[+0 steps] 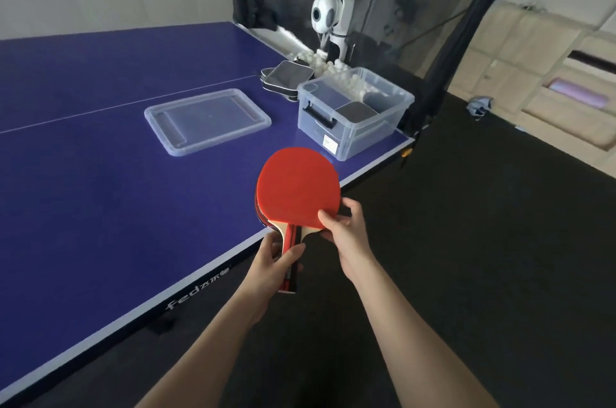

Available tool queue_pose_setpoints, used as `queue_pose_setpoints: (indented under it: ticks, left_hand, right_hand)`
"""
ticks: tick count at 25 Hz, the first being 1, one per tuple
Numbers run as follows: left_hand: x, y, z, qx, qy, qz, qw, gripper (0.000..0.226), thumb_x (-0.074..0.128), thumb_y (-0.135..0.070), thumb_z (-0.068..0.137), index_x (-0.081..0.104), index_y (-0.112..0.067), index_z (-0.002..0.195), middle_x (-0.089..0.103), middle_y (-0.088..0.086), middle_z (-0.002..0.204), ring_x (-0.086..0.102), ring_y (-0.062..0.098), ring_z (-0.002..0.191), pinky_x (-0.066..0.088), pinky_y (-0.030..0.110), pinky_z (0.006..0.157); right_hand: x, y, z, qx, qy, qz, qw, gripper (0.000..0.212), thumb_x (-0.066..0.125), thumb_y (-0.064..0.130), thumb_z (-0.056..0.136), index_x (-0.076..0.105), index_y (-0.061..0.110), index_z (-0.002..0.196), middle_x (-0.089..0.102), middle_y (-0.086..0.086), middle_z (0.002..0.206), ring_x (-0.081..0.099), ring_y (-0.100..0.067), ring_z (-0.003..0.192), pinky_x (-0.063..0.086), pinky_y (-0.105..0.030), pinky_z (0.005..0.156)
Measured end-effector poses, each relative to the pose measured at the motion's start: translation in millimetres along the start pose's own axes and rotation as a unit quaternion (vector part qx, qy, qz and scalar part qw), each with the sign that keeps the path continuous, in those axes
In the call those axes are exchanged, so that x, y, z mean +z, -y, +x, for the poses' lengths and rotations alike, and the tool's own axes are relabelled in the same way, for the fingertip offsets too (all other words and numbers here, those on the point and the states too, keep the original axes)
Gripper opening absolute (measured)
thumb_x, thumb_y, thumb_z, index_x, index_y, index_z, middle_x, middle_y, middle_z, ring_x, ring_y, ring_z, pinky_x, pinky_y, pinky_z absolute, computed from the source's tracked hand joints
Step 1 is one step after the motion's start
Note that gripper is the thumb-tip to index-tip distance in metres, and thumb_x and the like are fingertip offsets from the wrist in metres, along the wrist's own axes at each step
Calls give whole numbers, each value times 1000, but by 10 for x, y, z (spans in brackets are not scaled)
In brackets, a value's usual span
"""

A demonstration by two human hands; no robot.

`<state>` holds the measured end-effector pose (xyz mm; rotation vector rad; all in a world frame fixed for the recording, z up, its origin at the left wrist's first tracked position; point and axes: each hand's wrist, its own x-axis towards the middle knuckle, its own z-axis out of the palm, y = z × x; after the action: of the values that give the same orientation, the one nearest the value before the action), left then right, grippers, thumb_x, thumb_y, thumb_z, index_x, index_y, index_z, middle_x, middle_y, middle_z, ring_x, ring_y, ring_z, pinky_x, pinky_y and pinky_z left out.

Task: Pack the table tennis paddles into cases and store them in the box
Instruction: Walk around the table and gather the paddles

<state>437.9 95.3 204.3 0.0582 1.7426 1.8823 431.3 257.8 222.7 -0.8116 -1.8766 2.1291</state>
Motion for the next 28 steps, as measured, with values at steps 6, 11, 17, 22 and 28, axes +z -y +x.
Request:
queue_pose_setpoints:
  ticks: [6,11,17,22,28]
  left_hand:
    - [-356,-60,138,1,-113,-35,993,25,63,-32,90,50,-33,112,66,4,107,68,14,82,55,32,77]
    - [-1154,-39,13,0,-220,-48,974,26,63,-34,90,51,-31,113,62,2,108,67,18,90,54,28,69]
    - [-2448,125,-176,-25,-321,-71,944,21,64,-38,89,54,-33,107,57,-4,106,59,16,90,53,39,76]
    - [-3306,356,-364,-57,-370,-94,923,32,66,-37,88,51,-32,115,59,-7,107,61,11,93,49,26,71]
    - [-3955,675,-486,-123,-402,-112,900,38,69,-34,86,52,-27,119,59,-1,106,59,15,90,50,33,75]
  right_hand:
    - [598,-30,390,24,93,-34,995,45,72,18,82,45,32,115,65,4,99,65,-11,92,54,-19,69]
    - [1607,-183,389,45,185,-72,979,44,70,17,84,43,28,117,65,4,96,65,-12,92,56,-27,77]
    - [3040,-548,208,81,277,-111,951,43,71,16,84,45,26,117,66,0,94,64,-15,85,54,-22,68]
    - [3972,-972,56,120,311,-203,921,44,71,21,83,43,28,118,62,4,96,60,-15,89,53,-38,91]
    - [4610,-1461,-42,169,323,-280,888,58,72,25,82,38,27,129,54,-3,123,58,-23,110,48,-42,100]
